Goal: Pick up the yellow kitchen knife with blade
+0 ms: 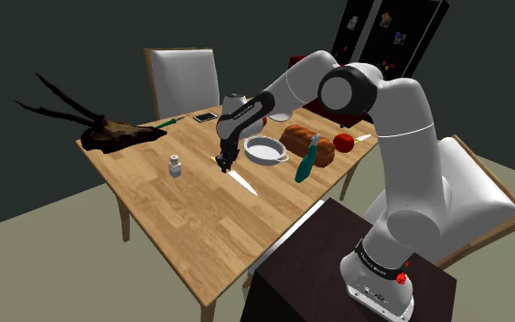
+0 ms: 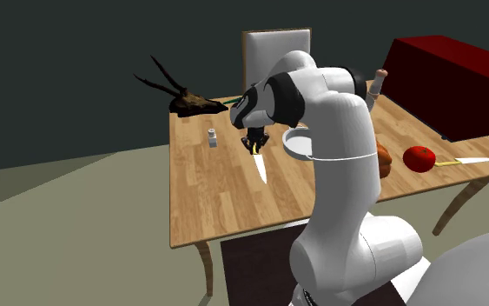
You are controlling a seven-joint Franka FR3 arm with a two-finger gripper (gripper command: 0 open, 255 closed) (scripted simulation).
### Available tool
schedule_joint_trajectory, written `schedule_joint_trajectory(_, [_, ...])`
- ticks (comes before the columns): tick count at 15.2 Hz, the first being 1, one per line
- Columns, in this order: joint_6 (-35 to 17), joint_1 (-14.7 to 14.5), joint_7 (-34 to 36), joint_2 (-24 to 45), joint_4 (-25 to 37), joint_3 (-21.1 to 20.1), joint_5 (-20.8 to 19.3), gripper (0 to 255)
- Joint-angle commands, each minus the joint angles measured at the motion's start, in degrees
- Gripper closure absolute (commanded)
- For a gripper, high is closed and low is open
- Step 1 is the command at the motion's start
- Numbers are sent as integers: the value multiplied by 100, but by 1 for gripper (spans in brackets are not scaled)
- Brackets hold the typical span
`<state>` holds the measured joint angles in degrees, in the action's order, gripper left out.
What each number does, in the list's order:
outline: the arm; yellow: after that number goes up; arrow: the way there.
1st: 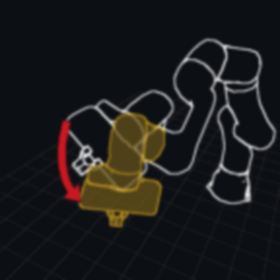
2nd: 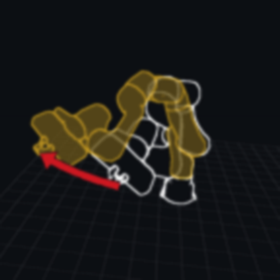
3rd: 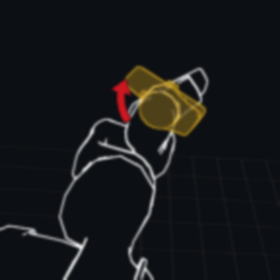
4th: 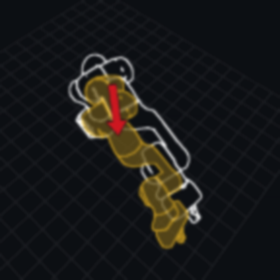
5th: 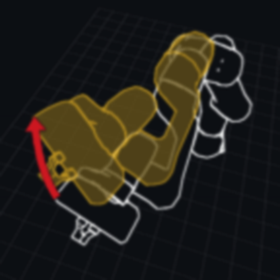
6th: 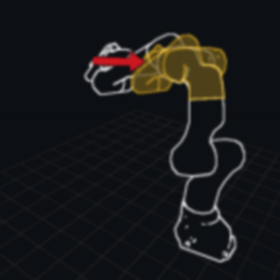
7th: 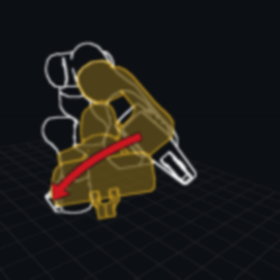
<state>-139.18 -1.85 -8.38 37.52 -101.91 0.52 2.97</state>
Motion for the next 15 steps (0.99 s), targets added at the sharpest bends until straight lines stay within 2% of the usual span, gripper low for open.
schedule_joint_trajectory(1, [73, -2, 5, -88, -16, 3, -3, 255])
schedule_joint_trajectory(15, [777, -13, 40, -776, 0, 22, -32, 255])
